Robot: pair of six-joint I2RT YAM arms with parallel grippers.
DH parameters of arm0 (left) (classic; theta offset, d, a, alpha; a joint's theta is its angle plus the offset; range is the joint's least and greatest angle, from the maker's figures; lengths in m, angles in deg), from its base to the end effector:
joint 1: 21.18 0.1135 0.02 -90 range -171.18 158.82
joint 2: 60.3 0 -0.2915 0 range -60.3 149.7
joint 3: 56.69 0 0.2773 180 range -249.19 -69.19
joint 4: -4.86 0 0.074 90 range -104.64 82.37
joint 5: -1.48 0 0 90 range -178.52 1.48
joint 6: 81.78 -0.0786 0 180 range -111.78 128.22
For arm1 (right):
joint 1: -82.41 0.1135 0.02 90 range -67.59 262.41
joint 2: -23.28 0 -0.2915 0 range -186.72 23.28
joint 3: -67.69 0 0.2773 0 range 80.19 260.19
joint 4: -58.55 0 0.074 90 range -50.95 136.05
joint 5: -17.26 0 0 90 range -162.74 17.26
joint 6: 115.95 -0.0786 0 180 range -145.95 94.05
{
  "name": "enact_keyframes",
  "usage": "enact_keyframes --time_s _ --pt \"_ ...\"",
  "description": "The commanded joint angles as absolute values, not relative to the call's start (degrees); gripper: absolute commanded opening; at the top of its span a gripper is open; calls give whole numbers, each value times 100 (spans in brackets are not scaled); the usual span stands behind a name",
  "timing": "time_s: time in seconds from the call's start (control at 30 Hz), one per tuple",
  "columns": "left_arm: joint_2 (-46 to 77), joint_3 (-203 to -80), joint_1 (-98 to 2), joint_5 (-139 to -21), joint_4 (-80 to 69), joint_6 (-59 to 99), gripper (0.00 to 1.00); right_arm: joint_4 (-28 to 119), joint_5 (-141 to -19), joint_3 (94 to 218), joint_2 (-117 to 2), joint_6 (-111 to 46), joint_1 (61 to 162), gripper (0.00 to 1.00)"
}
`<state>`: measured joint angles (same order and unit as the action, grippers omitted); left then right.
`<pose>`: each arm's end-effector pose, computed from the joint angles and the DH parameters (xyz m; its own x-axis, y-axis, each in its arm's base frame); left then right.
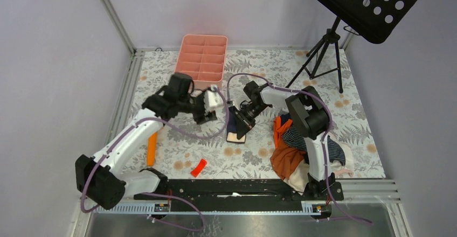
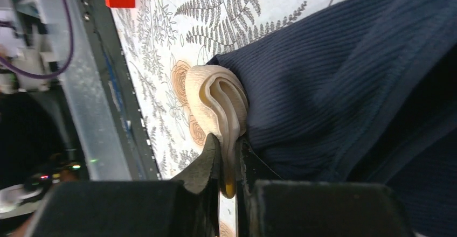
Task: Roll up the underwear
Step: Roll the underwear to the center of the board.
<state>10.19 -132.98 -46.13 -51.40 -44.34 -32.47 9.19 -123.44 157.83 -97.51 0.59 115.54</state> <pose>0.2500 -0.1686 0.3224 0.0061 0.5705 -0.8213 0.9626 0.2190 0.1593 0.3262 0.2855 0.1006 -0.5329 -0.6858 -0.4957 -0.7788 0.1684 0.6043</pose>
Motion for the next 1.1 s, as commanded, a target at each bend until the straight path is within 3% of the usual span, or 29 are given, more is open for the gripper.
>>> enact_keyframes --time_s 0.0,0.23,0.53,0.97,1.07 --pt "927 -12795 -5830 -5772 -4104 -4802 56 89 -11979 16212 -10556 217 11485 4" --pt "2173 -12476 -6893 -6221 -3197 -4156 52 -439 -11923 16550 -11253 201 11367 4" --pt "2731 -11997 -7029 -6417 -2572 -4224 47 -464 -11854 16699 -11397 64 11345 4" --pt "2878 -10696 -7446 -7905 -790 -4424 52 -465 -11885 16715 -11434 33 11352 4" --pt "2983 -10529 -7543 -8001 -788 -4811 45 -470 -11896 16704 -11447 22 11351 4"
